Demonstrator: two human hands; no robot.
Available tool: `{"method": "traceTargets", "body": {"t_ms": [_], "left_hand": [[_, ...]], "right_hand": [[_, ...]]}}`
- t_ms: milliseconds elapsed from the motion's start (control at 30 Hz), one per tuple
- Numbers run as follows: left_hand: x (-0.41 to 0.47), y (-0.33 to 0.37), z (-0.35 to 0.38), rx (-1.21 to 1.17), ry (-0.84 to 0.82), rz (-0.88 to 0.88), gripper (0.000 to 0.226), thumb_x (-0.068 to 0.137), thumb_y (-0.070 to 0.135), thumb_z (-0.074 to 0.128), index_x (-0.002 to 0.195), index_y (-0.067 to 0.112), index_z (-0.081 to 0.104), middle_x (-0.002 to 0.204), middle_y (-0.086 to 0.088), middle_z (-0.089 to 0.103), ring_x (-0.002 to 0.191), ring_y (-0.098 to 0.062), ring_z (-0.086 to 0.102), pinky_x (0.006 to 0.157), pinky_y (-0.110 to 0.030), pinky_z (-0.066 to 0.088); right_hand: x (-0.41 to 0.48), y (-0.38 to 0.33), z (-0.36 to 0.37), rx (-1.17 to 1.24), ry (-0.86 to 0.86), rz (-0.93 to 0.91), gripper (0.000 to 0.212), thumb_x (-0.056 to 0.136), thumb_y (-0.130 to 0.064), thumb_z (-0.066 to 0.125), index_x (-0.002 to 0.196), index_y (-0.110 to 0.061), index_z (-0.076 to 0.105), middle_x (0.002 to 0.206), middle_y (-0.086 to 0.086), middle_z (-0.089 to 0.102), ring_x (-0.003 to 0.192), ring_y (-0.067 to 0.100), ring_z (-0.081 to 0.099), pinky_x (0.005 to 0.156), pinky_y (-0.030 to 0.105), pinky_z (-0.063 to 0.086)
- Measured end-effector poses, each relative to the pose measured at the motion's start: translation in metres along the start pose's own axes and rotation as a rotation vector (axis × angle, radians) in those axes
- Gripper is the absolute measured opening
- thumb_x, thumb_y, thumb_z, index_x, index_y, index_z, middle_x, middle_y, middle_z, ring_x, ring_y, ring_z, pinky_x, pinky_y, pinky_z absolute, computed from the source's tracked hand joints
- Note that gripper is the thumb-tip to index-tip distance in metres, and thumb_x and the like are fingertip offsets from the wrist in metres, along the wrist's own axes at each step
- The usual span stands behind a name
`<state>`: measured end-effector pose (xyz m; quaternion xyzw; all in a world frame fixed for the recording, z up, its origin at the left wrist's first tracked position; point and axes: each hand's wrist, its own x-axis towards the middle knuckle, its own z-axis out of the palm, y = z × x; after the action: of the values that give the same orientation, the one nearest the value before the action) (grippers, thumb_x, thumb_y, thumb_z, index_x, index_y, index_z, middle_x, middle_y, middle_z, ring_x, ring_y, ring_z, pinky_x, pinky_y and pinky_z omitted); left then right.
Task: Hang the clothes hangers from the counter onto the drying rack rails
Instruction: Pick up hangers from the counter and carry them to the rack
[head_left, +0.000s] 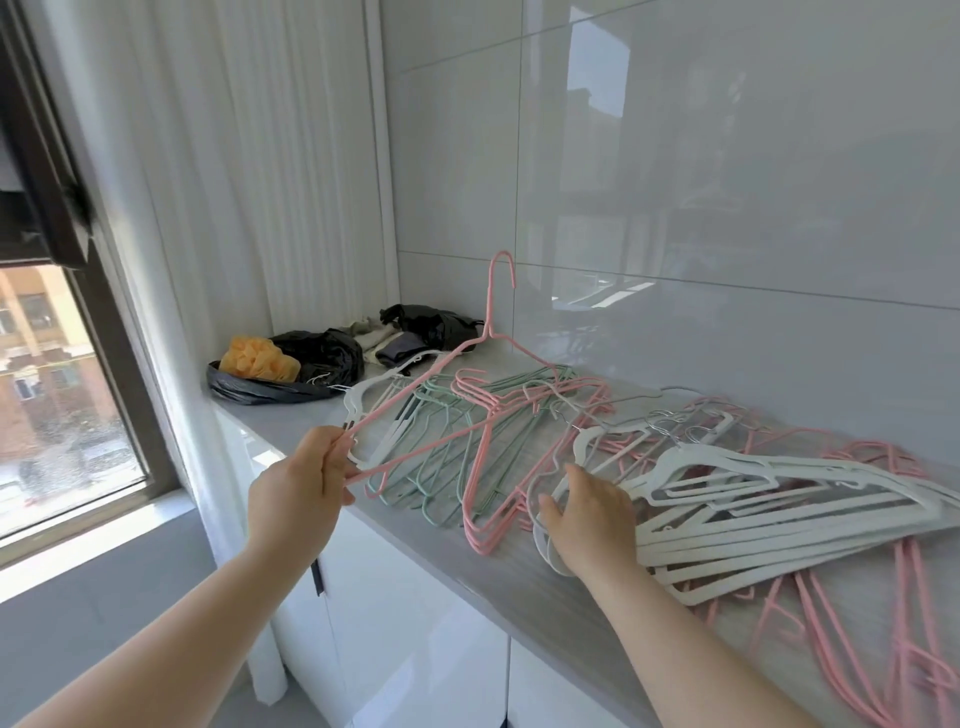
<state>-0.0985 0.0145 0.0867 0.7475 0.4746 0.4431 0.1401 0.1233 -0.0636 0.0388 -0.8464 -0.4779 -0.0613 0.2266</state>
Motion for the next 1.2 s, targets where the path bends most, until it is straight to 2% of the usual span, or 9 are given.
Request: {"method": "traceTargets", "body": {"t_ms": [133,267,400,500,667,767,933,1067,1200], "left_hand": [[-0.005,-0.001,-0.002,-0.018,0.002,0.011,0.024,0.097,0.022,0.04,0.075,0.032,0.042,0.059,0.015,0.06,0.05,-0.005,0.057,0.055,-0.02,0.036],[-0.009,0.0,-0.002,-0.068,0.024,-0.034,0.029,0.095,0.025,0.04,0.07,0.041,0.038,0.062,0.017,0.061,0.067,0.008,0.059,0.059,-0.021,0.041],[-0.009,0.002,0.0,-0.039,0.012,-0.084,0.034,0.096,0.018,0.041,0.071,0.041,0.038,0.061,0.018,0.061,0.061,0.007,0.06,0.062,-0.026,0.044],[-0.006,0.006,0.001,-0.018,0.003,-0.146,0.036,0.095,0.013,0.038,0.07,0.038,0.037,0.062,0.017,0.06,0.05,-0.006,0.059,0.069,-0.034,0.047],[-0.004,0.013,0.007,-0.049,0.016,-0.197,0.035,0.096,0.014,0.037,0.07,0.036,0.038,0.063,0.013,0.061,0.065,-0.023,0.064,0.071,-0.037,0.049],[-0.001,0.011,0.014,-0.105,0.026,-0.26,0.033,0.096,0.014,0.036,0.07,0.034,0.041,0.064,0.007,0.063,0.07,-0.03,0.064,0.072,-0.041,0.05],[0.007,0.016,0.018,-0.204,0.083,-0.27,0.031,0.097,0.014,0.034,0.071,0.028,0.044,0.064,0.004,0.061,0.061,-0.025,0.061,0.071,-0.043,0.049],[0.015,0.016,0.01,-0.233,0.148,-0.241,0.018,0.098,0.017,0.034,0.087,0.015,0.049,0.065,0.004,0.06,0.061,-0.025,0.059,0.071,-0.044,0.049],[0.014,0.009,0.0,-0.202,0.213,-0.211,0.016,0.098,0.017,0.035,0.092,0.014,0.049,0.068,-0.003,0.061,0.059,-0.022,0.059,0.066,-0.038,0.047]], "right_hand": [[0.034,-0.015,0.007,0.027,-0.237,0.154,0.065,0.096,-0.04,0.036,0.145,-0.005,0.013,0.136,0.012,0.048,0.127,0.029,0.041,0.106,0.038,0.027],[0.056,-0.018,0.016,0.002,-0.272,0.219,0.07,0.092,-0.037,0.047,0.144,-0.004,0.013,0.141,0.01,0.041,0.131,0.028,0.035,0.107,0.038,0.023],[0.061,-0.015,0.014,0.076,-0.315,0.322,0.055,0.089,-0.032,0.053,0.134,-0.009,0.032,0.131,0.007,0.051,0.125,0.027,0.042,0.103,0.035,0.027],[0.062,-0.011,0.008,0.164,-0.273,0.348,0.046,0.088,-0.027,0.051,0.129,-0.009,0.039,0.126,0.007,0.054,0.119,0.027,0.047,0.099,0.033,0.029],[0.06,-0.007,0.011,0.374,-0.249,0.285,0.047,0.089,-0.015,0.048,0.133,-0.008,0.036,0.122,0.009,0.055,0.112,0.029,0.052,0.097,0.034,0.033],[0.054,0.0,0.015,0.518,-0.222,0.264,0.048,0.089,-0.006,0.044,0.136,-0.007,0.035,0.12,0.014,0.053,0.098,0.028,0.055,0.077,0.031,0.039],[0.046,0.01,0.013,0.539,-0.165,0.222,0.046,0.092,0.0,0.039,0.137,-0.007,0.036,0.126,0.014,0.048,0.095,0.025,0.053,0.07,0.026,0.035],[0.043,0.014,0.01,0.506,-0.143,0.195,0.041,0.091,0.003,0.036,0.131,-0.003,0.04,0.111,0.01,0.045,0.085,0.02,0.044,0.068,0.027,0.034],[0.038,0.012,0.008,0.426,-0.192,0.164,0.047,0.092,0.003,0.036,0.138,-0.007,0.032,0.131,0.013,0.042,0.106,0.027,0.052,0.074,0.027,0.039]]}}
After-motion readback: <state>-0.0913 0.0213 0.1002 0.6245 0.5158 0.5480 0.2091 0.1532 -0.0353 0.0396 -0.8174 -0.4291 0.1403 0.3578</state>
